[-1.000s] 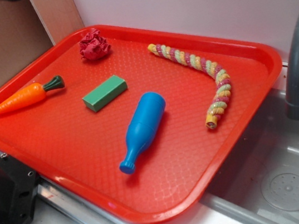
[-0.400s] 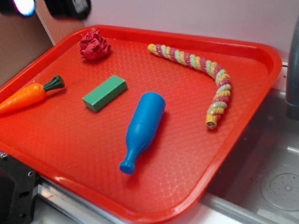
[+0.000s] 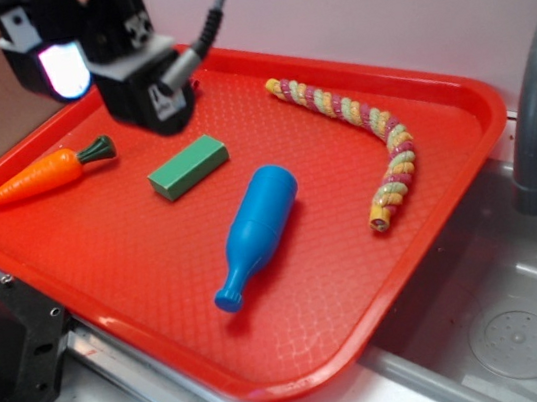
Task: Grab the blue bottle.
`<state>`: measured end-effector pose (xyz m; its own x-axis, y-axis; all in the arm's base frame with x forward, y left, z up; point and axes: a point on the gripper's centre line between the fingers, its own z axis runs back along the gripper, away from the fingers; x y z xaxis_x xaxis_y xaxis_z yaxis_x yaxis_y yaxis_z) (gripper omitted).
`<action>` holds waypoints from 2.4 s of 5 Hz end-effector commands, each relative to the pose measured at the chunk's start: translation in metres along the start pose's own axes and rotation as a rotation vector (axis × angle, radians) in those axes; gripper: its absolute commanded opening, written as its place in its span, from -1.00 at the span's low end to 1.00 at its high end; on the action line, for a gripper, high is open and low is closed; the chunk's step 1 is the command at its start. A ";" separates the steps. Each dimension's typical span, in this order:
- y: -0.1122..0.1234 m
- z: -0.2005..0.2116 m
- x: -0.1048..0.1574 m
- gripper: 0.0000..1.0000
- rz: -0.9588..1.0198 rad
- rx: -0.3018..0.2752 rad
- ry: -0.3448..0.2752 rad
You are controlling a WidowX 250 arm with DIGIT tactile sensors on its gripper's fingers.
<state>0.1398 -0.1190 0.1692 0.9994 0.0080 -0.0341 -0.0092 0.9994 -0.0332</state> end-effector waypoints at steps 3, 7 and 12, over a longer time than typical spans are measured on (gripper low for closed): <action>0.028 0.017 0.056 1.00 0.112 -0.031 -0.137; 0.048 -0.101 0.059 1.00 0.049 0.006 -0.007; -0.002 -0.107 0.094 1.00 0.065 -0.050 -0.002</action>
<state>0.2258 -0.1212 0.0512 0.9948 0.0731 -0.0711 -0.0774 0.9952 -0.0597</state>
